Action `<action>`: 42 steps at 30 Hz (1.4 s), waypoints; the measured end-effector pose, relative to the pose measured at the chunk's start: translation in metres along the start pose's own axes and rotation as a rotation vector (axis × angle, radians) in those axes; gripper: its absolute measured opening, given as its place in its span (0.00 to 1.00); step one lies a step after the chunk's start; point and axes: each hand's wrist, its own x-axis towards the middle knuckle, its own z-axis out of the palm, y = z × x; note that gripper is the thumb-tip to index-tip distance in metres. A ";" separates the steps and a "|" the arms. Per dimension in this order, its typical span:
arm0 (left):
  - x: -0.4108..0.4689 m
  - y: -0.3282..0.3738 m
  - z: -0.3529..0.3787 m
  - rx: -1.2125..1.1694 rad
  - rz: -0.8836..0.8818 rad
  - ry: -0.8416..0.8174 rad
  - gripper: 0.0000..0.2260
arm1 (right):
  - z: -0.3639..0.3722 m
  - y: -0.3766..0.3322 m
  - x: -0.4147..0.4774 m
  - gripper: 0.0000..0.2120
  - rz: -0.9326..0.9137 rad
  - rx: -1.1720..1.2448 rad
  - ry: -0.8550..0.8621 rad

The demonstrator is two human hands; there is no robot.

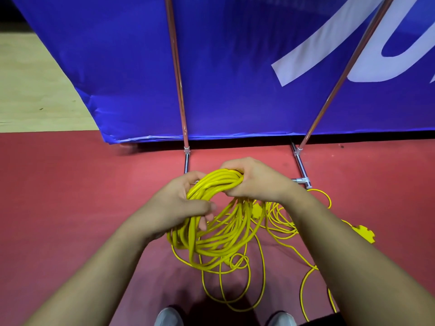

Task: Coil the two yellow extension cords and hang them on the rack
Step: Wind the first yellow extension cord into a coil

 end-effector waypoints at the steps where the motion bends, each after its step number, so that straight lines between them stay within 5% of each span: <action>1: 0.000 0.000 0.001 -0.086 -0.003 0.011 0.22 | 0.000 0.000 0.001 0.05 -0.009 0.013 0.018; 5: -0.001 0.002 0.003 -0.257 0.005 0.025 0.34 | 0.002 0.002 0.004 0.08 -0.041 0.047 0.034; 11: -0.001 0.001 0.000 -0.373 0.000 -0.069 0.18 | 0.007 0.008 0.005 0.13 -0.025 0.095 0.022; 17: 0.002 0.001 -0.001 -0.528 0.033 -0.174 0.19 | 0.012 0.014 0.009 0.06 -0.062 0.123 0.069; 22: 0.005 0.006 -0.008 -0.597 0.088 0.004 0.10 | 0.010 0.022 0.011 0.21 0.013 0.210 0.194; 27: 0.005 0.015 -0.031 -0.691 0.182 0.180 0.09 | -0.001 0.053 0.008 0.03 0.101 0.085 0.255; 33: 0.002 0.016 -0.046 -0.619 0.224 0.268 0.08 | 0.010 0.084 0.001 0.06 0.331 0.105 0.162; 39: 0.000 0.015 -0.044 -0.597 0.188 0.217 0.10 | 0.022 0.074 0.018 0.06 0.338 0.282 0.456; 42: 0.001 0.016 -0.047 -0.704 0.258 0.254 0.09 | 0.022 0.083 0.019 0.07 0.345 0.257 0.459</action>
